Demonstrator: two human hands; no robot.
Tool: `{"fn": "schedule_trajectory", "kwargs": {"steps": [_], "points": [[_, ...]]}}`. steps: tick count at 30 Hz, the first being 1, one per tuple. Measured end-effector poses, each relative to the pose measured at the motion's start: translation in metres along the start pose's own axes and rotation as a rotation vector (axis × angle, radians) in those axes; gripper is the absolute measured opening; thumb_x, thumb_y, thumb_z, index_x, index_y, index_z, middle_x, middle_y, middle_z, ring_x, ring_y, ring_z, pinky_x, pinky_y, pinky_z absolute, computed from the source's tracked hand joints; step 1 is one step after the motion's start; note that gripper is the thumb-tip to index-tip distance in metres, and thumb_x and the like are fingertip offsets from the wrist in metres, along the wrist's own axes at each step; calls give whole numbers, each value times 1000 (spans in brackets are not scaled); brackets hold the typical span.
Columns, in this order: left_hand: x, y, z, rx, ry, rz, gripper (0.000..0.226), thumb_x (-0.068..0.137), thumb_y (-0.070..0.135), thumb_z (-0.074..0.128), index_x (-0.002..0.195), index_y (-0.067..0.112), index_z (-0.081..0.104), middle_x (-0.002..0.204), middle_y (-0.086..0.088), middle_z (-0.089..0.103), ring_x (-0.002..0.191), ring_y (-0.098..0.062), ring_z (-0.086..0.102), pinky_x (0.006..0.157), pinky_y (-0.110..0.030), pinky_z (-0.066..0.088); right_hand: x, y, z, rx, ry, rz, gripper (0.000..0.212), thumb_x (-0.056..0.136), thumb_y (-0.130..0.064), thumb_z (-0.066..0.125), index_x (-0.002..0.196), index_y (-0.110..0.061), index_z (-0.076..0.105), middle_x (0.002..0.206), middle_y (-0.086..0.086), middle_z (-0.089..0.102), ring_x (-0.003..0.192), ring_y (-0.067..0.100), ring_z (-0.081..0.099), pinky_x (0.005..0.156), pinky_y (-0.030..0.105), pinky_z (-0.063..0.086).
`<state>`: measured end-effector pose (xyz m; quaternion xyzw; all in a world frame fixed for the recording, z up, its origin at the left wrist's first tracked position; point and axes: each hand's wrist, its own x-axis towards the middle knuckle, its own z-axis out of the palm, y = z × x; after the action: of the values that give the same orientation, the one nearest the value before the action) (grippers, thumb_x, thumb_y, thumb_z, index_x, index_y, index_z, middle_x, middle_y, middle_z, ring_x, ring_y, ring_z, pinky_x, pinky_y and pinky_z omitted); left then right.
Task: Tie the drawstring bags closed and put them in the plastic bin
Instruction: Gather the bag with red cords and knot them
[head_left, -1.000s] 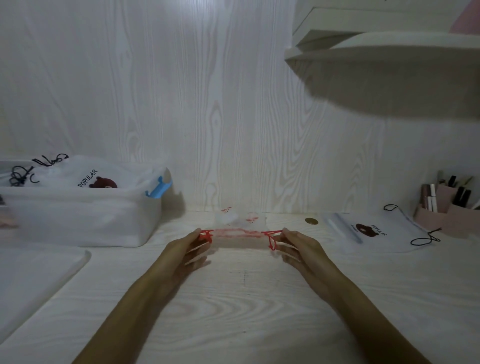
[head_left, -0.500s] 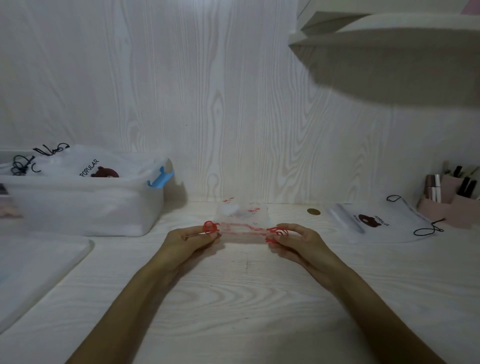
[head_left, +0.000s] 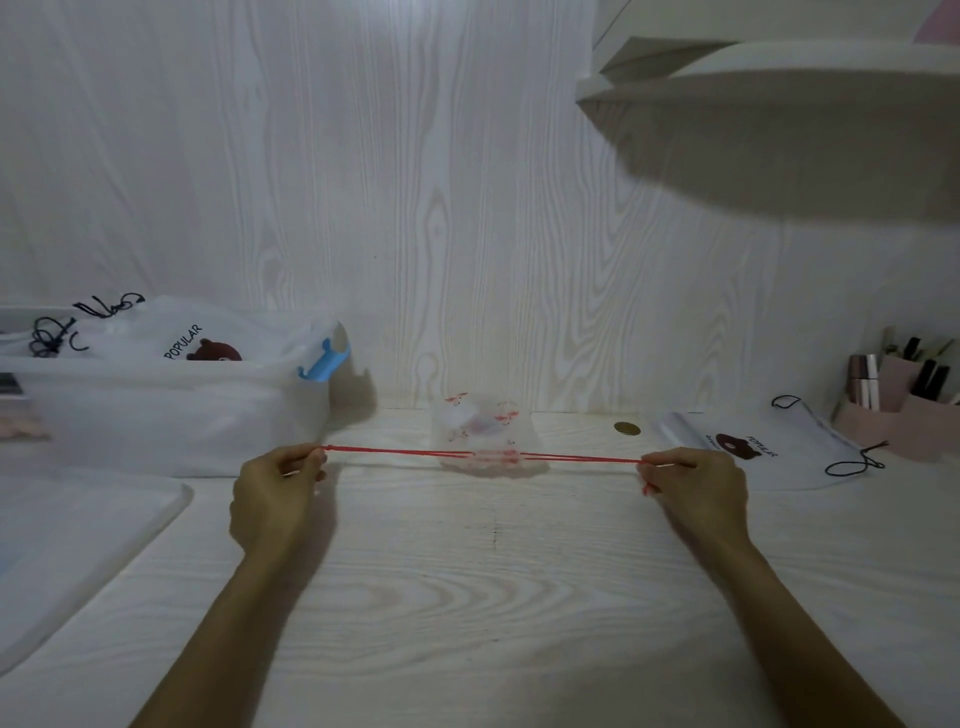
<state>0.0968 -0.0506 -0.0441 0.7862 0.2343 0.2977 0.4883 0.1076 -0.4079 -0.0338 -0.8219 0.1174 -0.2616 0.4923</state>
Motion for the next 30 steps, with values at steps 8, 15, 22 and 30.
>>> {"fn": "schedule_trajectory", "kwargs": {"steps": [8, 15, 22, 30], "points": [[-24, 4, 14, 351, -129, 275, 37, 88, 16, 54, 124, 21, 60, 122, -8, 63, 110, -28, 58, 94, -39, 47, -9, 0, 6, -474, -123, -142, 32, 83, -5, 61, 108, -23, 68, 113, 1, 64, 107, 19, 52, 75, 27, 41], [-53, 34, 41, 423, -495, 406, 45, 88, 49, 54, 128, 29, 49, 128, 11, 53, 112, -14, 55, 91, -30, 41, -36, -33, 50, -311, -414, -224, 45, 86, -26, 66, 126, -22, 47, 123, -6, 51, 106, 8, 49, 86, 20, 37], [-53, 35, 60, 397, -531, 496, 26, 94, 47, 47, 89, 29, 66, 82, 13, 67, 74, -4, 61, 69, -23, 50, -34, -41, 77, -116, -428, -62, 40, 86, -48, 59, 111, -17, 51, 94, 2, 65, 78, 11, 60, 68, 22, 46], [-41, 26, 49, 541, -402, 636, 34, 98, 42, 39, 101, 28, 69, 95, 5, 71, 85, -17, 64, 69, -28, 43, -42, -45, 71, -151, -304, -467, 13, 84, -29, 70, 88, -23, 59, 44, -3, 41, 40, 9, 35, 45, 17, 27]]}}
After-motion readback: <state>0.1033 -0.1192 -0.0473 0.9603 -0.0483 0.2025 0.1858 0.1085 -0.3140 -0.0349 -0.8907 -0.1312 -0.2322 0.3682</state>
